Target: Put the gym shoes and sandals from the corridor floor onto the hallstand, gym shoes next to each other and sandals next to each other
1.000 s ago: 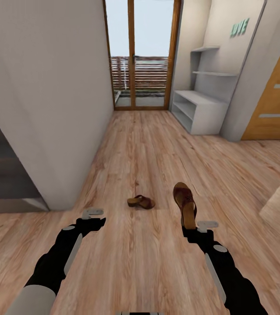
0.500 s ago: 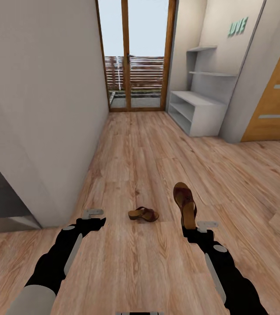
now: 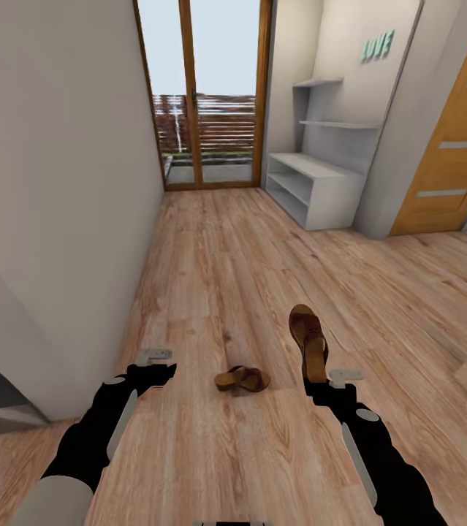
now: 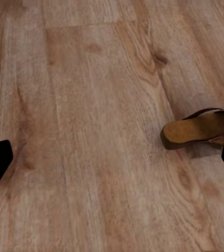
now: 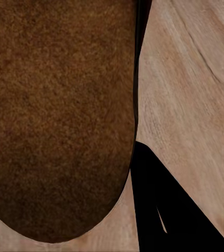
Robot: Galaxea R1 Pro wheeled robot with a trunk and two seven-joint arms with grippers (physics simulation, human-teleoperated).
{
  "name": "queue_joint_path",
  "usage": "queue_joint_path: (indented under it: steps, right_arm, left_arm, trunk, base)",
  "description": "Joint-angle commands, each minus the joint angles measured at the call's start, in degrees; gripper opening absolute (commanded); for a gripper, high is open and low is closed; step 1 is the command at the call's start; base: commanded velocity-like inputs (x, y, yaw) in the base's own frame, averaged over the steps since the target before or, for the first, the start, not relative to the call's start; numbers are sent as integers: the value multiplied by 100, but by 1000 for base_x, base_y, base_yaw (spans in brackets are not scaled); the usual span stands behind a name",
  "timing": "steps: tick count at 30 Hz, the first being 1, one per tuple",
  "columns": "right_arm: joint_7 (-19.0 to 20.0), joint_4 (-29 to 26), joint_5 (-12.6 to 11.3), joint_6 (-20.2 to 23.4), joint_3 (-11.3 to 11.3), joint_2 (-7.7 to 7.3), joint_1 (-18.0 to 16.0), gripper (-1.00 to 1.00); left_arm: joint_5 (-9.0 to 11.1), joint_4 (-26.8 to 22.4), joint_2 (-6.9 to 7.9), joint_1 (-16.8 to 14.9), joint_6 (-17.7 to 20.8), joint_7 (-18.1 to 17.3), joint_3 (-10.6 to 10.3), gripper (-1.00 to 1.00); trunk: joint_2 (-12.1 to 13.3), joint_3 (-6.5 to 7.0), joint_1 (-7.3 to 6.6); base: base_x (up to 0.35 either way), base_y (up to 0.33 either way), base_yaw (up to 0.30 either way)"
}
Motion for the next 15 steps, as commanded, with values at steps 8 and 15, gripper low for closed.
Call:
queue_joint_path:
  steps: [8, 15]
  right_arm:
    - [-12, -11, -17, 39, 0, 0, -3, -100]
    - [-12, -11, -17, 39, 0, 0, -3, -100]
  left_arm:
    - [12, -7, -1, -1, 28, -12, 3, 100]
    - [12, -8, -1, -1, 28, -12, 3, 100]
  trunk:
    - [-2, 13, 2]
    - [-2, 31, 2]
  base:
    - [295, 230, -248]
    - [296, 230, -248]
